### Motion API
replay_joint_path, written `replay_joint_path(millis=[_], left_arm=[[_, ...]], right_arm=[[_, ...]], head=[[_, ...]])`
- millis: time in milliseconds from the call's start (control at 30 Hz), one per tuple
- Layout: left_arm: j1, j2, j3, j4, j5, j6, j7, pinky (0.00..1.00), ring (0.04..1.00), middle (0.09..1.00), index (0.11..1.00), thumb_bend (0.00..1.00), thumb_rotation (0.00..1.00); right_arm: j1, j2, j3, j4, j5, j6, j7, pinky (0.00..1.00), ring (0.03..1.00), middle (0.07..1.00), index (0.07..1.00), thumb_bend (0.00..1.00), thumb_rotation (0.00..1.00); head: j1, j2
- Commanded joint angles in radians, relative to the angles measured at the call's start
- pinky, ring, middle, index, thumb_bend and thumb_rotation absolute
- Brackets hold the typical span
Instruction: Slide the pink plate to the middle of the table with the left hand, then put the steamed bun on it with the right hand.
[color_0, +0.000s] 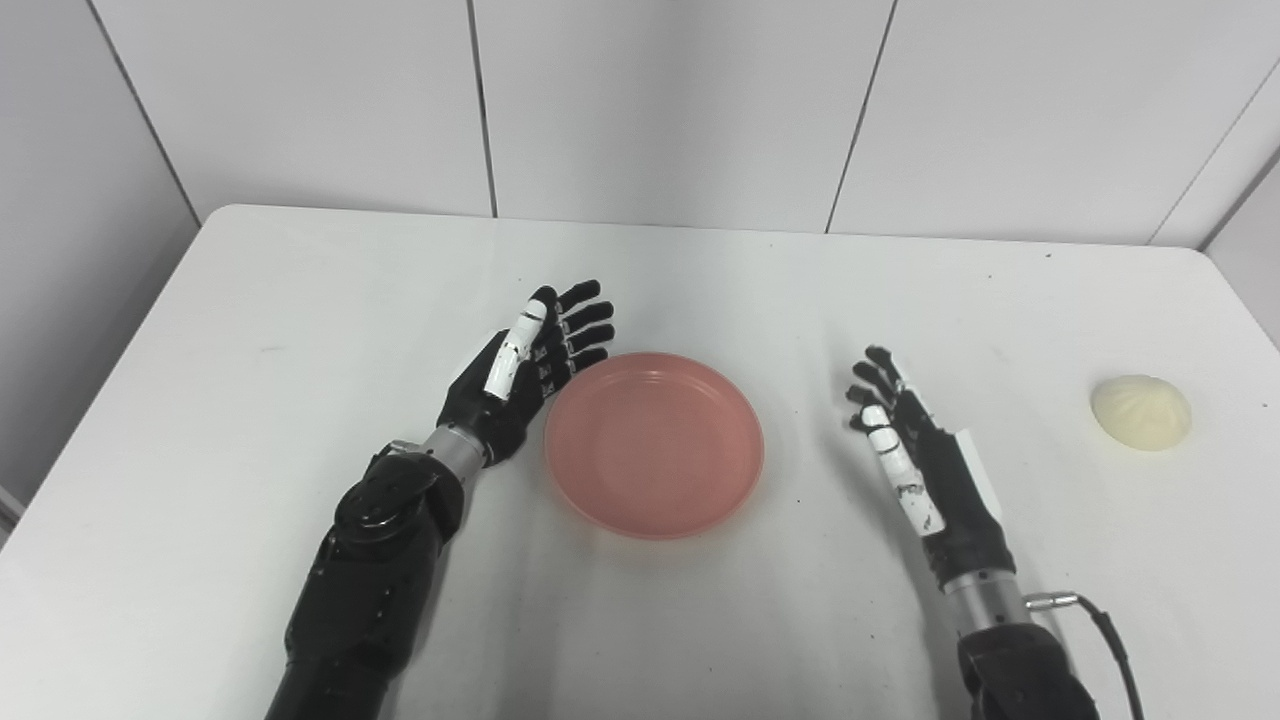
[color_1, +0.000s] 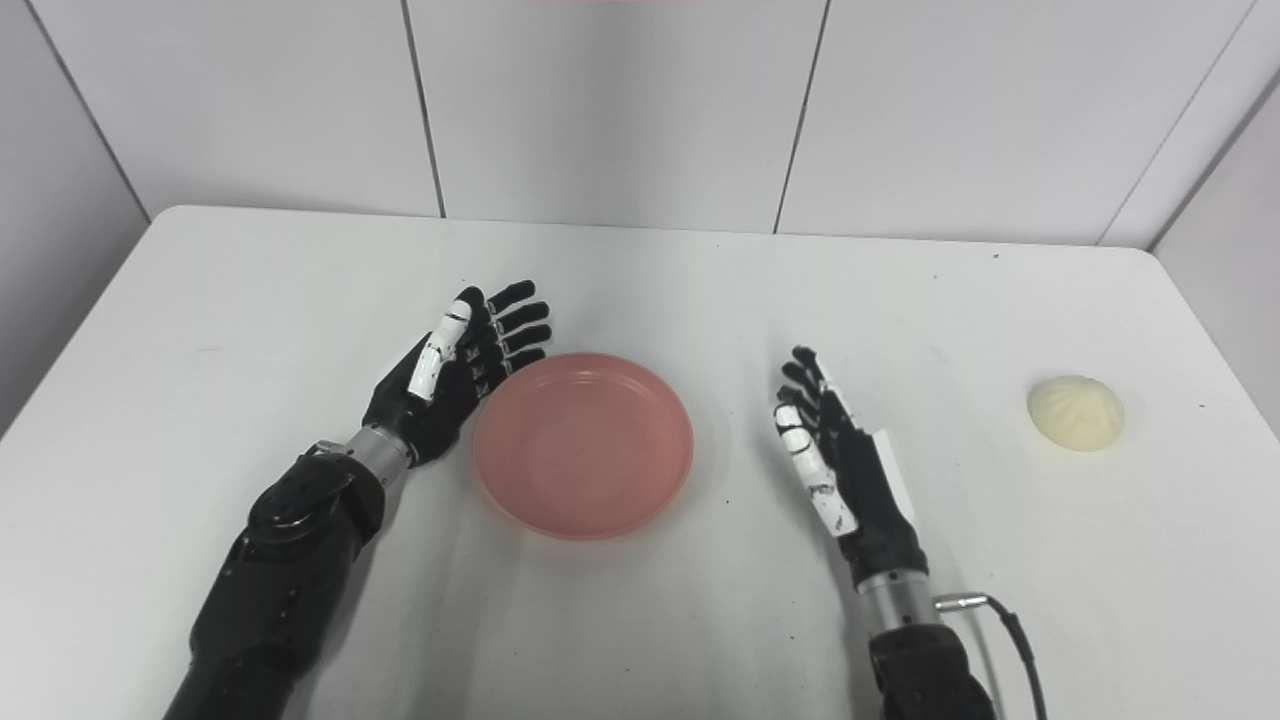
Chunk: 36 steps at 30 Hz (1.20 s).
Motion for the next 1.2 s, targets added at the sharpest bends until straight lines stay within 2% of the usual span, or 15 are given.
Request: replay_joint_path(millis=[0, 67, 233, 467, 667, 900, 1000, 1167], left_arm=[[0.046, 0.008, 0.000, 0.061, 0.010, 0.075, 0.009, 0.87, 0.874, 0.877, 0.859, 0.45, 1.00], [0.043, 0.011, 0.000, 0.073, 0.010, 0.062, 0.003, 0.86, 0.874, 0.879, 0.859, 0.45, 1.00], [0.041, 0.015, 0.003, 0.085, 0.010, 0.054, -0.004, 0.86, 0.873, 0.877, 0.858, 0.45, 1.00], [0.045, 0.021, 0.018, 0.076, -0.002, 0.070, -0.017, 0.87, 0.874, 0.877, 0.858, 0.44, 1.00], [0.050, 0.038, 0.025, 0.074, -0.017, 0.075, -0.027, 0.86, 0.866, 0.868, 0.850, 0.45, 1.00], [0.046, 0.054, 0.025, 0.097, -0.030, 0.059, -0.042, 0.85, 0.856, 0.857, 0.842, 0.45, 1.00], [0.047, 0.058, 0.027, 0.102, -0.032, 0.054, -0.048, 0.84, 0.851, 0.854, 0.840, 0.46, 1.00], [0.051, 0.063, 0.036, 0.100, -0.039, 0.054, -0.057, 0.84, 0.848, 0.852, 0.836, 0.47, 1.00]], right_arm=[[-0.042, -0.013, -0.011, -0.054, -0.036, -0.053, -0.026, 0.70, 0.792, 0.871, 0.907, 0.68, 0.91], [-0.054, -0.019, -0.019, -0.066, -0.057, -0.049, -0.037, 0.68, 0.777, 0.859, 0.897, 0.70, 0.84], [-0.083, -0.027, -0.037, -0.084, -0.097, -0.056, -0.064, 0.67, 0.745, 0.846, 0.878, 0.73, 0.73], [-0.108, -0.041, -0.064, -0.108, -0.141, -0.052, -0.089, 0.67, 0.746, 0.845, 0.875, 0.74, 0.74], [-0.128, -0.062, -0.086, -0.111, -0.205, -0.072, -0.133, 0.65, 0.721, 0.814, 0.860, 0.68, 0.71], [-0.143, -0.081, -0.133, -0.147, -0.219, -0.006, -0.126, 0.66, 0.748, 0.830, 0.874, 0.69, 0.75], [-0.151, -0.090, -0.155, -0.157, -0.198, 0.010, -0.115, 0.65, 0.750, 0.844, 0.880, 0.67, 0.73], [-0.161, -0.108, -0.179, -0.185, -0.176, 0.069, -0.087, 0.67, 0.767, 0.849, 0.885, 0.70, 0.70]], head=[[0.000, -0.001], [-0.008, -0.005], [-0.020, -0.009], [-0.050, -0.007], [-0.085, -0.004], [-0.126, -0.009], [-0.137, -0.008], [-0.169, -0.011]])
